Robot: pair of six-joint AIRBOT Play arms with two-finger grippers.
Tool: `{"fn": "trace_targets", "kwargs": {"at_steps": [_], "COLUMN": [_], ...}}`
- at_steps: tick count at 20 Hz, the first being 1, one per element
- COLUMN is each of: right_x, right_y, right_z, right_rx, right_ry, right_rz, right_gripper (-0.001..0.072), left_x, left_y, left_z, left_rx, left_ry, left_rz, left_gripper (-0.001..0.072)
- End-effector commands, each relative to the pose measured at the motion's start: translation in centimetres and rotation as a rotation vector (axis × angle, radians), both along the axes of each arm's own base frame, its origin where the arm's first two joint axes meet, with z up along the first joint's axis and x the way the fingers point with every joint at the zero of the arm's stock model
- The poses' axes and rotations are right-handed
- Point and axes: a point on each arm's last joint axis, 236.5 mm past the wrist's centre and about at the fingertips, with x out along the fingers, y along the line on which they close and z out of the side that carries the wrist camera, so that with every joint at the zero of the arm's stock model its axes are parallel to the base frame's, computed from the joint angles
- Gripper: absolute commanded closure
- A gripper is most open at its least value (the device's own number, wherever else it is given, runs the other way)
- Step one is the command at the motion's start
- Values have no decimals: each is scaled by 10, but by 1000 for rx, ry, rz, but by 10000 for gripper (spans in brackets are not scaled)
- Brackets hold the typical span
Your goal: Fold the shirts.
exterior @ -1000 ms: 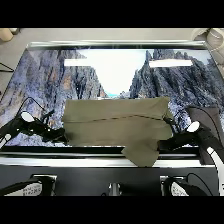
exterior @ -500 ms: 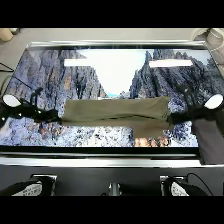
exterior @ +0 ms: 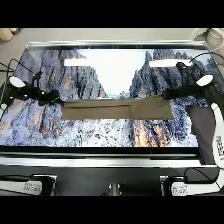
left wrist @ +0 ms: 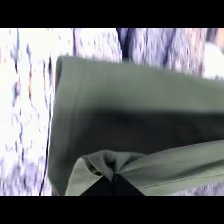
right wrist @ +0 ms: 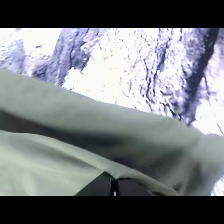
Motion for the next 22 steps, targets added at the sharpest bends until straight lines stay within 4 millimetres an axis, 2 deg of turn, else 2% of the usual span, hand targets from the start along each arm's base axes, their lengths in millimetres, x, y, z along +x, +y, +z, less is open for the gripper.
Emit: {"fn": "trace_targets", "kwargs": {"at_steps": [1, 2, 3, 4, 5, 6, 7, 8, 10, 12, 15, 20, 22], "right_x": [12, 11, 11, 11, 10, 5, -2, -13, -43, -67, -69, -56, -49], "right_y": [10, 14, 14, 13, 12, 8, -4, -22, -60, -75, -71, -31, -17], "right_z": [-37, -45, -50, -52, -48, -42, -37, -35, -46, -59, -74, -95, -97], "right_rx": [15, 17, 18, 18, 9, -17, -63, -127, -185, -118, -29, 194, 275], "right_ry": [42, 59, 69, 71, 66, 71, 85, 117, 236, 344, 383, 408, 407], "right_rz": [3, 9, 8, 8, 24, 59, 82, 103, 97, 73, 49, 16, -2], "right_gripper": [696, 695, 661, 508, 260, 38, -1, -6, -8, -8, -8, -8, -8], "left_x": [22, 23, 24, 25, 26, 29, 32, 36, 42, 45, 39, 29, 25], "left_y": [-2, -5, -9, -12, -11, -8, -4, 1, 8, 9, 2, -15, -25], "left_z": [-27, -34, -40, -43, -42, -38, -29, -16, 11, 37, 65, 106, 120], "left_rx": [-29, -47, -69, -87, -89, -84, -82, -81, -77, -70, -66, -59, -58], "left_ry": [29, 39, 53, 62, 58, 45, 27, 1, -51, -107, -152, -234, -262], "left_rz": [25, 34, 41, 47, 52, 54, 55, 60, 58, 57, 34, -6, -30], "left_gripper": [680, 680, 663, 506, 258, 118, 78, 78, 82, 85, 88, 98, 101]}}
